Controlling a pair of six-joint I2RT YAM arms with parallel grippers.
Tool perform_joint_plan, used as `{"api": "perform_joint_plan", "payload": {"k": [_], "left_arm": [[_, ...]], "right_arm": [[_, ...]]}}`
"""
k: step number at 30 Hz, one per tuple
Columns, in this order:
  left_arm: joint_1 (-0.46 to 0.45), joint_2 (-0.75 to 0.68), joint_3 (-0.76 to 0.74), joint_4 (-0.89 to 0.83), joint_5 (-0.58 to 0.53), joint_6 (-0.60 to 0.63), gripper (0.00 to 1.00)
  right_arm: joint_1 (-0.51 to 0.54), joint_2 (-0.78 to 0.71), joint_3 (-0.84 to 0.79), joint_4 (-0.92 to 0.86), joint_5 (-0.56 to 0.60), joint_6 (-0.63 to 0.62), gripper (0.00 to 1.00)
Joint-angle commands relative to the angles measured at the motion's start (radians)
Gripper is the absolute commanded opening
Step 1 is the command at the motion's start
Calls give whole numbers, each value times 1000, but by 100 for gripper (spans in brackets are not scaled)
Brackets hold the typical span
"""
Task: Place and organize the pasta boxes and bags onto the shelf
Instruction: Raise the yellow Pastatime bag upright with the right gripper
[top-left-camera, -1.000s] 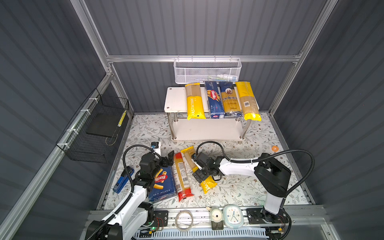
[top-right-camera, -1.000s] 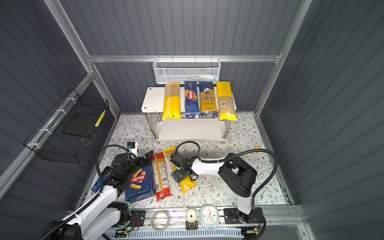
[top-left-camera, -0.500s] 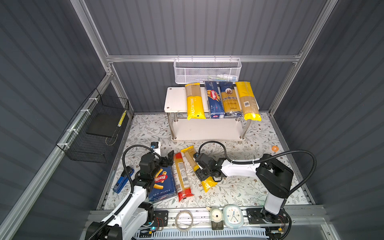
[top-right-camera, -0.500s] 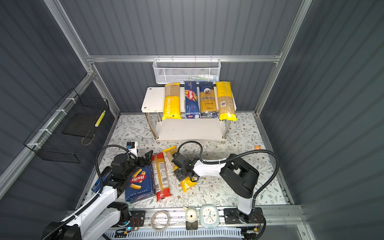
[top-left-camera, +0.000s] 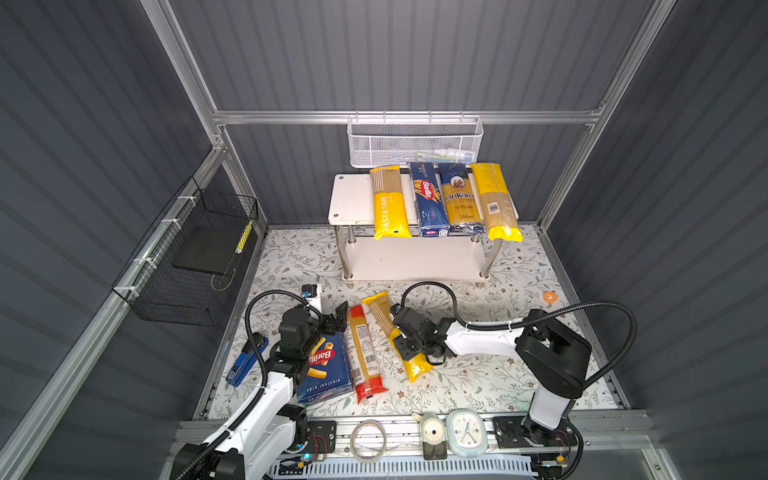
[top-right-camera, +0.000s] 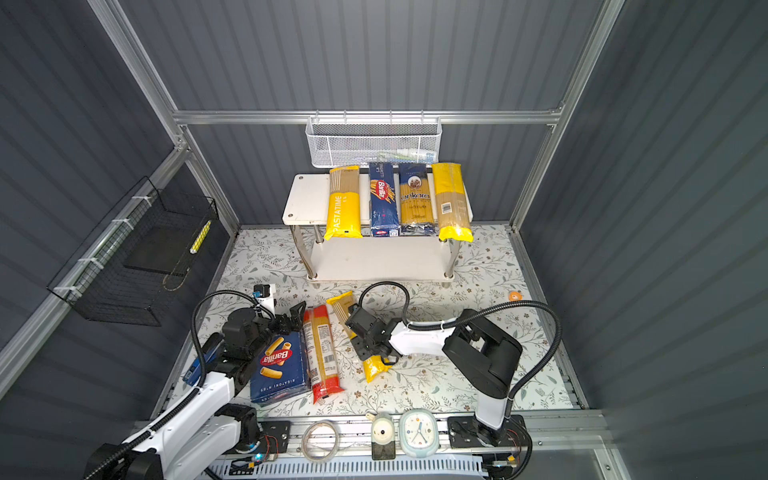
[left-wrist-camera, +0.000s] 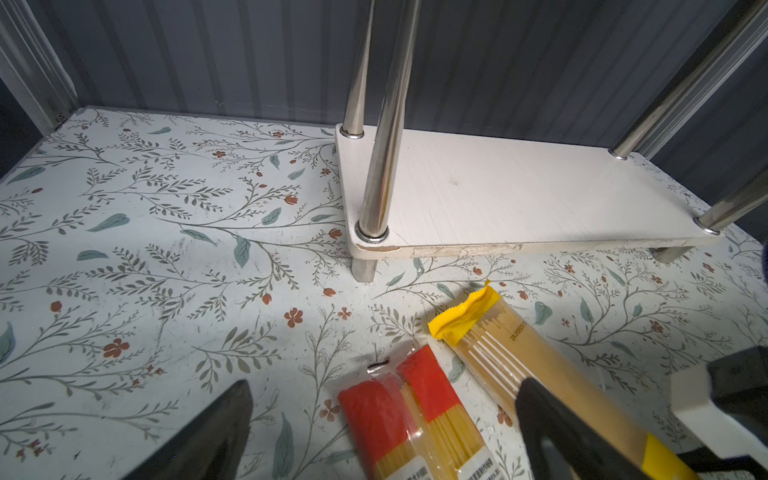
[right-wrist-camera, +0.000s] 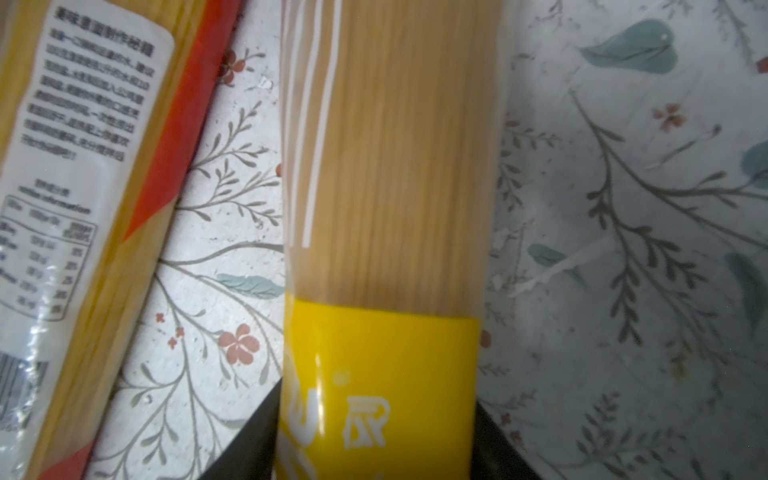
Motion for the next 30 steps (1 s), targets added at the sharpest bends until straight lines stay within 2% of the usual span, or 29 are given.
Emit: {"api": "perform_joint_plan", "payload": {"k": [1,13,23,30], "left_arm": [[-6,-10,-8,21,2,7,100],[-5,-17,-9,21,0,7,100],[-6,-9,-3,20,-3,6,100],[-5,-14,-8,20,-4,5,100]], "right_arm": [[-5,-20,-44,7,27,21,51],[-6,-61,-77,48,28,50,38],[-10,-133,-172,149,36,108,32],[-9,-152,-185,157,44,121,27]]}}
